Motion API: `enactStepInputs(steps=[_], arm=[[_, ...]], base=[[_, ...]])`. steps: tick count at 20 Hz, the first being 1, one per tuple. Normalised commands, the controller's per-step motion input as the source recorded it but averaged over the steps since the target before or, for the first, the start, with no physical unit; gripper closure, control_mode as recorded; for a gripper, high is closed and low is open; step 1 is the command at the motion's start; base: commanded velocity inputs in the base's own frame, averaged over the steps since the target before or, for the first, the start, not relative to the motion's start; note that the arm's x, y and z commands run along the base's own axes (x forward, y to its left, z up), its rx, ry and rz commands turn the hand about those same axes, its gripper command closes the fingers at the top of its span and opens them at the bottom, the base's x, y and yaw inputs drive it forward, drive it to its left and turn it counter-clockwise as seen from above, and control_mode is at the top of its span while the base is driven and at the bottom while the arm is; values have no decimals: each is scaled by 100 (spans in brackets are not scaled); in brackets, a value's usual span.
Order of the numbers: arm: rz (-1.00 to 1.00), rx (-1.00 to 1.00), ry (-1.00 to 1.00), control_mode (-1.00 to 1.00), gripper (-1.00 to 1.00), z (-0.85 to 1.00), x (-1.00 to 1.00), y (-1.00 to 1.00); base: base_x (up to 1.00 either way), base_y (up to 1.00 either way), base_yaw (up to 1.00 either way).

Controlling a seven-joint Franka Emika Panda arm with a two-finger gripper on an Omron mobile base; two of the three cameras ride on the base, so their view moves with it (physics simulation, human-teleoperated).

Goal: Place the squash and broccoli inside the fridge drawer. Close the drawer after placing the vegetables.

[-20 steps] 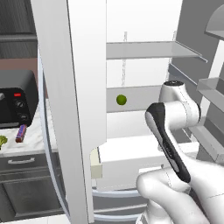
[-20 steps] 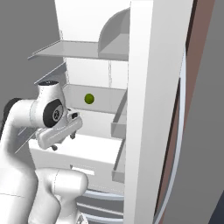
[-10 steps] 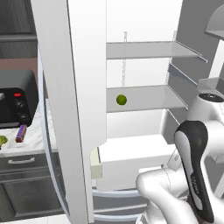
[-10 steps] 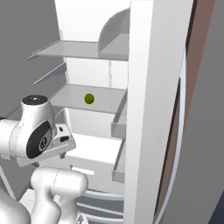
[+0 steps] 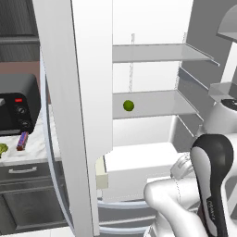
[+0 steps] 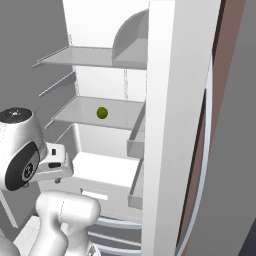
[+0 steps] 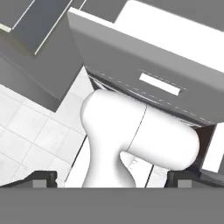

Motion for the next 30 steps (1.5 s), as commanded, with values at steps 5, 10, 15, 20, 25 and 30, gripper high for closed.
enactStepInputs(steps=[5, 10, 15, 20, 25, 30], arm=[[-3, 0, -9, -100, -100, 2, 0, 0], [0, 0, 0, -100, -100, 0, 6, 0], [0, 0, 0, 100, -100, -3, 0, 0], [0, 0, 0, 100, -100, 0, 0, 0], [0, 0, 0, 100, -100, 0, 0, 0], [0, 0, 0, 100, -100, 0, 0, 0]], base=[[0, 0, 0], [0, 0, 0], [-56, 0, 0], [-100, 11, 2], [-100, 63, 4], [-71, 91, 5]])
